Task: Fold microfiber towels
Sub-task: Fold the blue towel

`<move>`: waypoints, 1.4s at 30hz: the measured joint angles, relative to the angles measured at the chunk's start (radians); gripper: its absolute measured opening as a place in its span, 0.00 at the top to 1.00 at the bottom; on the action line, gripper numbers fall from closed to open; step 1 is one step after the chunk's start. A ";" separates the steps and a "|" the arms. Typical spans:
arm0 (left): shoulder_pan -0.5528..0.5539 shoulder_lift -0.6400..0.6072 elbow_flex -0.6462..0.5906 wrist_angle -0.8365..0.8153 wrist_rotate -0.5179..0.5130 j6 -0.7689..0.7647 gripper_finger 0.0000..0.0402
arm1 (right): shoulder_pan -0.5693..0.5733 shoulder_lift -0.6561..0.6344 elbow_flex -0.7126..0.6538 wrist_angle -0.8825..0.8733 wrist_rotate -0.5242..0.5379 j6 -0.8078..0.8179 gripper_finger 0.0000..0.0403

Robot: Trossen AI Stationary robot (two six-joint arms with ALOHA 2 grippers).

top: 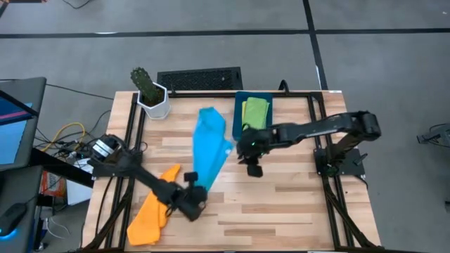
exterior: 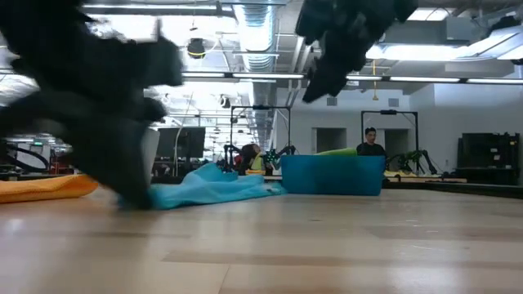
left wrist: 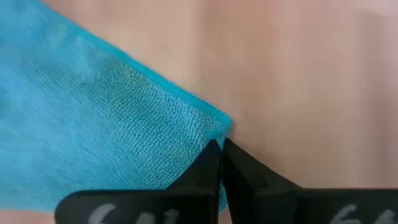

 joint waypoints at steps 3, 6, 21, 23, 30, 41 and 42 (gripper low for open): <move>-0.086 -0.038 -0.005 -0.016 0.093 -0.109 1.00 | 0.016 0.053 0.000 -0.003 0.001 -0.077 0.68; -0.164 -0.085 -0.009 0.005 0.197 -0.228 1.00 | 0.023 0.082 0.001 -0.004 -0.001 -0.128 0.59; -0.335 -0.114 -0.008 0.058 0.209 -0.415 1.00 | 0.231 0.338 0.090 0.354 0.015 -0.293 0.32; -0.335 -0.115 -0.008 0.052 0.195 -0.421 1.00 | 0.237 0.383 0.126 0.352 0.027 -0.300 0.31; -0.334 -0.117 -0.006 0.034 0.156 -0.455 1.00 | 0.215 0.518 0.212 0.340 0.034 -0.303 0.31; -0.334 -0.118 -0.005 0.009 0.156 -0.477 1.00 | 0.193 0.568 0.221 0.275 0.087 -0.245 0.44; -0.334 -0.118 -0.005 0.007 0.155 -0.477 1.00 | 0.196 0.563 0.220 0.270 0.095 -0.245 0.49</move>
